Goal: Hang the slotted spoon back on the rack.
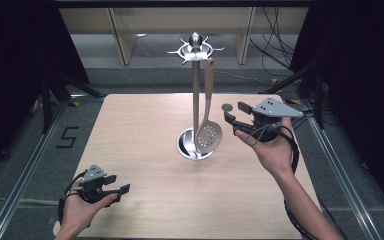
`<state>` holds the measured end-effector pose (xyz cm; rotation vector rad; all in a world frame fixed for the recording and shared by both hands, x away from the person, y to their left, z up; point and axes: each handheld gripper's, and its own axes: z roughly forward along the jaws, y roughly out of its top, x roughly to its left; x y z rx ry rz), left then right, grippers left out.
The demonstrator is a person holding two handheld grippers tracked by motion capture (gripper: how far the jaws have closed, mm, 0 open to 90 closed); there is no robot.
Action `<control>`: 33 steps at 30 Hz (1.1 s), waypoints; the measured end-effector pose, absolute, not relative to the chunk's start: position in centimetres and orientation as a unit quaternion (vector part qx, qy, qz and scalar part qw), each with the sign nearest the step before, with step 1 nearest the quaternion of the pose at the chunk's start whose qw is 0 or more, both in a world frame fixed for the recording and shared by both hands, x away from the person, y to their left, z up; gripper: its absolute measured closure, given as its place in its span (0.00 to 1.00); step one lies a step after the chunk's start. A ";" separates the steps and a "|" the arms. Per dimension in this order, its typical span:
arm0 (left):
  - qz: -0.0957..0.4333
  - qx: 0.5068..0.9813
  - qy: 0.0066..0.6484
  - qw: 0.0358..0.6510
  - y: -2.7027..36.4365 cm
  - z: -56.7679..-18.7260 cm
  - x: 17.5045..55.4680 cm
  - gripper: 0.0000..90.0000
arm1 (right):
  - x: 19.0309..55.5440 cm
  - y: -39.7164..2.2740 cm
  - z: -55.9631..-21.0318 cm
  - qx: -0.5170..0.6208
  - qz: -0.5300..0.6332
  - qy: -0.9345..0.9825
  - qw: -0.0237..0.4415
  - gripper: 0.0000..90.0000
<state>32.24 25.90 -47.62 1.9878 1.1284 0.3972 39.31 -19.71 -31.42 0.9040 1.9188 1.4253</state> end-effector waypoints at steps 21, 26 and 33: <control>0.154 0.783 0.450 0.400 25.6 -47.8 32.3 0.37 | 36.0 -26.3 -41.8 0.419 0.457 0.750 0.231 0.48; 0.152 0.777 0.455 0.407 25.5 -47.8 32.2 0.37 | 35.6 -27.8 -44.1 0.445 0.434 0.748 0.231 0.50; 0.151 0.793 0.439 0.395 25.7 -47.6 32.3 0.37 | 35.5 -28.7 -45.7 0.472 0.419 0.748 0.205 0.53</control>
